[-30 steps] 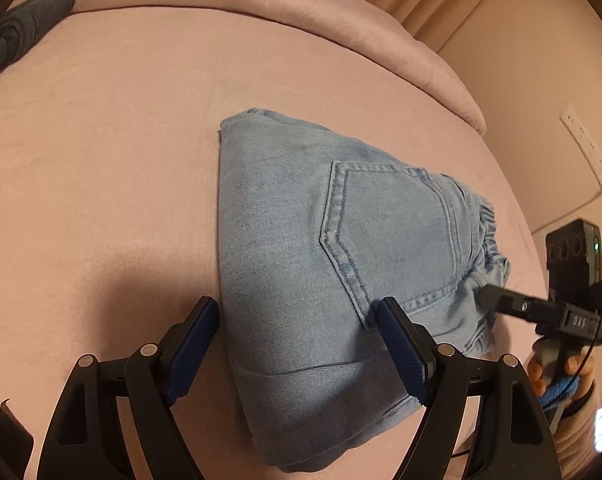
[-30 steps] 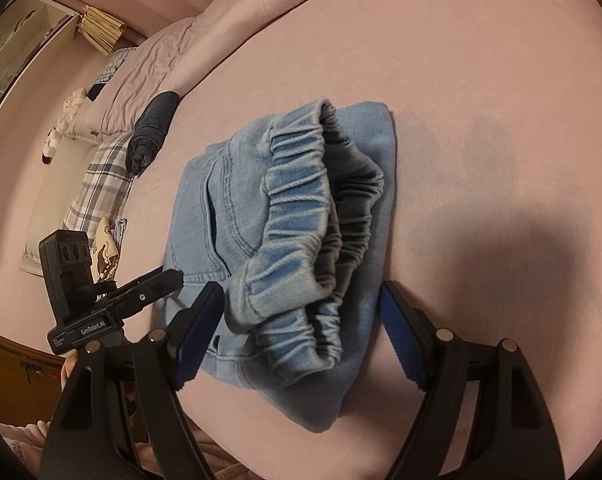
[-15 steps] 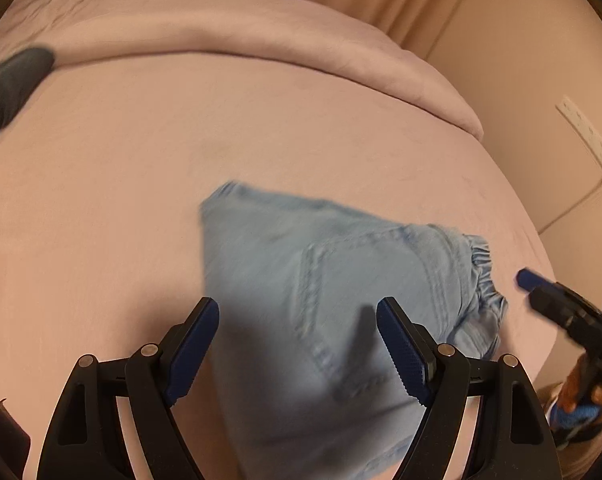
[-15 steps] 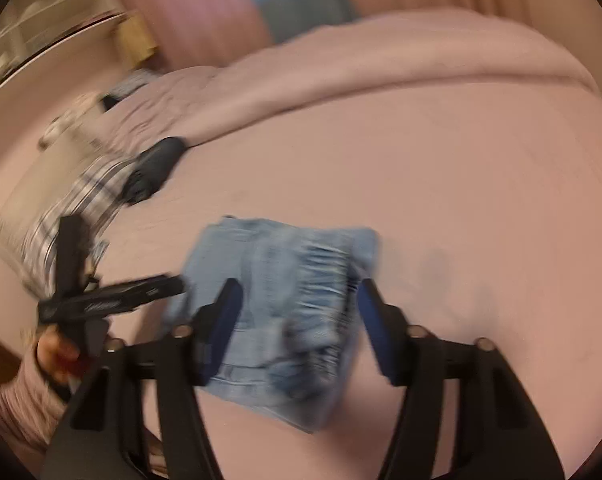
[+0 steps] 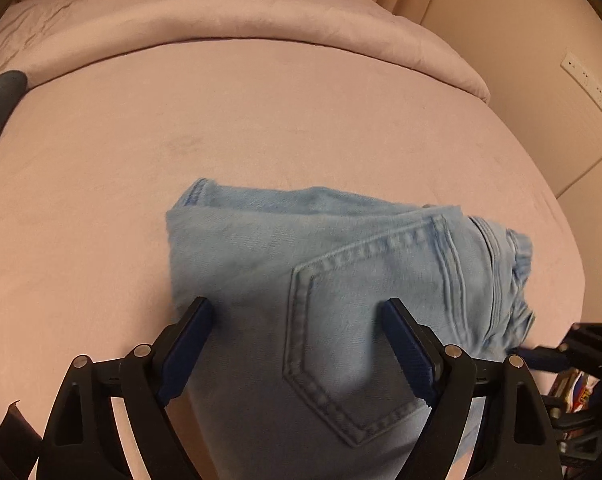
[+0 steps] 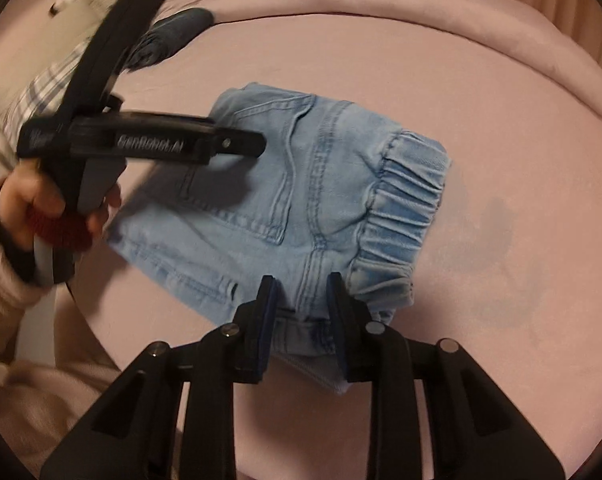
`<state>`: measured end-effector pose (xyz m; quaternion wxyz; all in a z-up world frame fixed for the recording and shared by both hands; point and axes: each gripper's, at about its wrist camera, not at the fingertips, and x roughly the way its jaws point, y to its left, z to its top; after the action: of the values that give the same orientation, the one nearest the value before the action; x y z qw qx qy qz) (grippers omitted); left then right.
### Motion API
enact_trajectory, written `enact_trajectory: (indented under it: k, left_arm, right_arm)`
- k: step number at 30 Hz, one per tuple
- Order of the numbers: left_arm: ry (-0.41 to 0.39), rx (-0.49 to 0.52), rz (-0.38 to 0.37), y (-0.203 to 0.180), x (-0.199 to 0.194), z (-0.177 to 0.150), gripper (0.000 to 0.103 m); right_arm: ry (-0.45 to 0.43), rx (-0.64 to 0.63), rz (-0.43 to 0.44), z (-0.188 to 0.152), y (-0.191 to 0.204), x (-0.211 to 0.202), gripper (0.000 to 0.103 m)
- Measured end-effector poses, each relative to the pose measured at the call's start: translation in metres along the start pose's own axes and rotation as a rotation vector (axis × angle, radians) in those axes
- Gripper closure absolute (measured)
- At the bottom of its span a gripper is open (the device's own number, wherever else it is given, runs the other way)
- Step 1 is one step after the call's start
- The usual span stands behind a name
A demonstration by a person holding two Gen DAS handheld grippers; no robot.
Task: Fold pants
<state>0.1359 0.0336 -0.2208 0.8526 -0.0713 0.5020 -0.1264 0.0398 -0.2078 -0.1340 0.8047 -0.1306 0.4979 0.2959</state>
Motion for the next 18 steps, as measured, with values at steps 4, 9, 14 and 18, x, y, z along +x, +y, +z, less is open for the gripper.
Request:
enact_trajectory:
  k: [4, 9, 14, 18]
  left_arm:
    - [-0.002, -0.019, -0.009, -0.002, -0.006, -0.001, 0.017]
    - [0.001, -0.013, -0.017, -0.007, -0.008, -0.003, 0.017]
    - [0.002, 0.000, -0.012, -0.005, -0.009, -0.010, 0.017]
    - [-0.006, -0.008, -0.039, 0.001, -0.020, -0.019, 0.017]
  right_arm:
    - [-0.072, -0.078, 0.066, -0.008, 0.012, -0.012, 0.069]
    - [-0.104, -0.169, 0.097, -0.004, 0.029, -0.005, 0.071]
    - [0.067, -0.064, 0.151, -0.007, 0.008, 0.035, 0.077]
    - [-0.019, 0.040, 0.248, -0.013, -0.017, 0.010, 0.073]
